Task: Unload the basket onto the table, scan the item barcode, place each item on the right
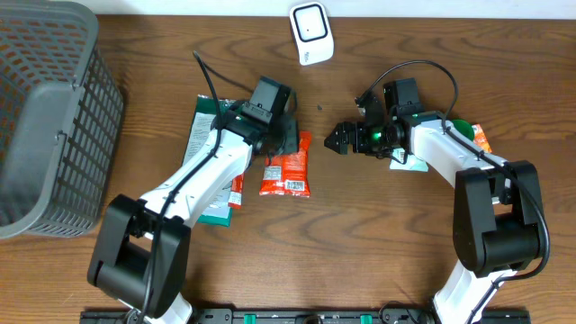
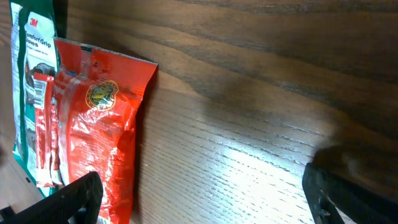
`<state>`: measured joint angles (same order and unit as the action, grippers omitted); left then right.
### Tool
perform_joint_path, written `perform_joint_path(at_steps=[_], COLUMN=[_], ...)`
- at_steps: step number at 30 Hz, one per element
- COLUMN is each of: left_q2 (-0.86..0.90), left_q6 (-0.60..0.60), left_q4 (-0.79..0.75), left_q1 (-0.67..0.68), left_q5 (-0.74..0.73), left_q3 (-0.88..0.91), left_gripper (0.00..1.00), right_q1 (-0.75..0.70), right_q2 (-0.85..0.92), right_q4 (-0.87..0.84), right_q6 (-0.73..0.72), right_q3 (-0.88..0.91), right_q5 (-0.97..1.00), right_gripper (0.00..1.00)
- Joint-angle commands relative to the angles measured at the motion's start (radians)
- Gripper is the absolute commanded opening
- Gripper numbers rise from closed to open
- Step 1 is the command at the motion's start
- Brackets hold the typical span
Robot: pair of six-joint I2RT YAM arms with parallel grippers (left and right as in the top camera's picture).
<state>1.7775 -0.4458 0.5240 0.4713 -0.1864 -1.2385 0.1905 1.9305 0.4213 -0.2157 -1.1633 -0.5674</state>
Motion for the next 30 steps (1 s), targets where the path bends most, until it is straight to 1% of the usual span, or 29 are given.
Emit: perform_joint_path(at_steps=[1,4,7,13,16,19,22,25,30], left_q2=[0.027,0.029,0.033,0.035,0.035,0.018,-0.026,-0.101,-0.105], left_q6=[-0.001,-0.002,-0.002,-0.002,-0.008,-0.008,-0.008,-0.008,-0.008], left_q4=[0.076,0.112,0.109,-0.024,-0.064,-0.039,0.004,0.011,-0.010], left_q1=[-0.006,-0.005,-0.005,-0.005,-0.005,-0.007,-0.007,-0.008,-0.008], left_q5=[0.071,0.064,0.065,0.088,0.094,0.095,0.133,0.159,0.158], left_q3=[0.029,0.056,0.084,0.194,0.231,0.217,0.179,0.159,0.163], left_gripper=[0.09,0.09,0.09,0.09,0.09,0.09,0.09,0.09,0.09], right_q1=[0.008,0.009,0.010,0.010,0.014,0.029,0.038,0.053,0.083], right_q2=[-0.012,-0.012,-0.012,-0.012,-0.012,-0.012,-0.012,-0.012,-0.012], right_q4=[0.000,-0.001,0.000,0.003,0.008,0.009,0.006,0.005,0.038], right_q6=[0.011,0.011,0.011,0.011,0.011,0.011,0.011,0.010,-0.089], right_q3=[0.003,0.003,0.003,0.003,0.003,0.003,0.003,0.003,0.003], right_q5=[-0.002,-0.002,-0.002,-0.002,-0.002,-0.002,-0.002,-0.002,-0.018], right_gripper=[0.98,0.98,0.98,0.97,0.97,0.97,0.97,0.97,0.94])
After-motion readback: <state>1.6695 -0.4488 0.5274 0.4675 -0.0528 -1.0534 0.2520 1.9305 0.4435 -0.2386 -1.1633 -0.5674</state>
